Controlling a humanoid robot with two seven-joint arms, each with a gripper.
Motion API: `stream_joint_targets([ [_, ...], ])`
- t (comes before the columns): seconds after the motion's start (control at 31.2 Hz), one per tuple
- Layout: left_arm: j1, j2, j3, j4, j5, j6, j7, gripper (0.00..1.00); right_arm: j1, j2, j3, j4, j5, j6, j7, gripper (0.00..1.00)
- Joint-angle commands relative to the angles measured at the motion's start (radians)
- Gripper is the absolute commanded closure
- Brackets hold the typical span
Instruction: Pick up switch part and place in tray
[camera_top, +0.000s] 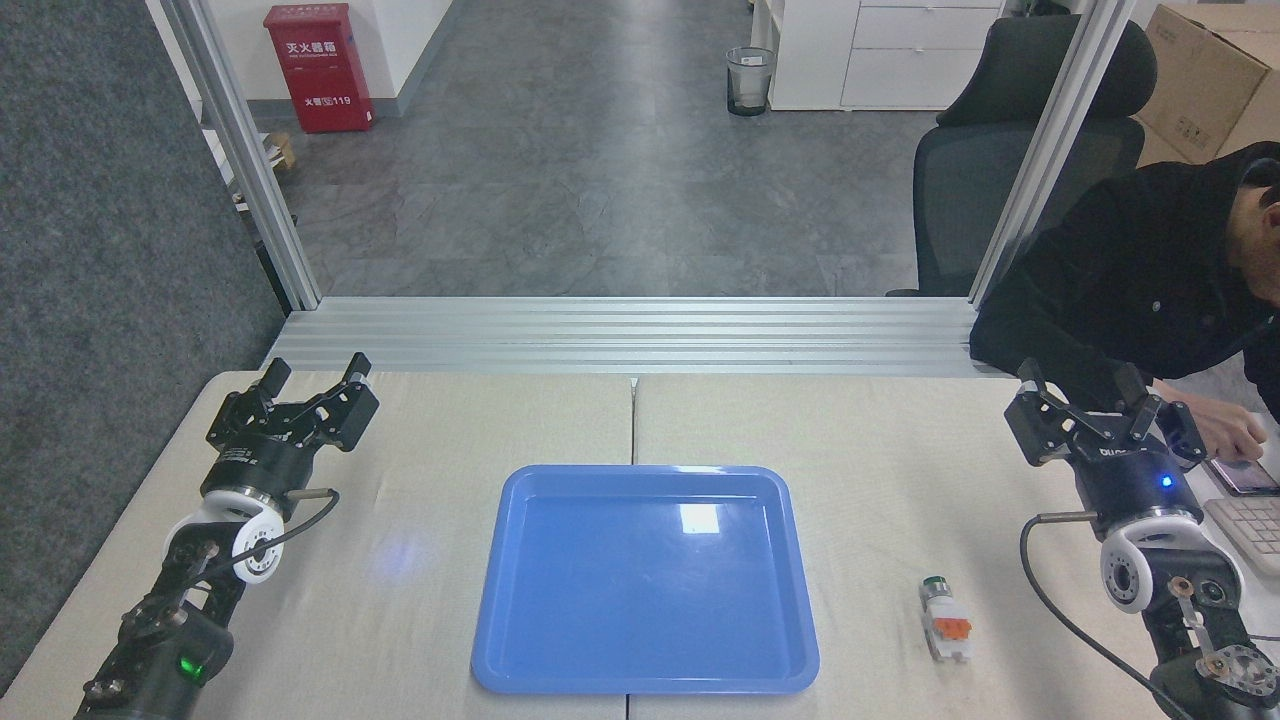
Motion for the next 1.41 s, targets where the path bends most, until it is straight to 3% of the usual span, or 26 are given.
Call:
stream_joint_targets([
  [0.0,0.000,0.000,0.000,0.000,0.000,0.001,0.001,0.00,0.001,-0.001,-0.001,0.000,0.000,0.001,0.000,0.01],
  [1.38,0.000,0.000,0.000,0.000,0.000,0.001,0.001,0.00,0.001,0.001,0.001,0.000,0.000,-0.001,0.000,0.01],
])
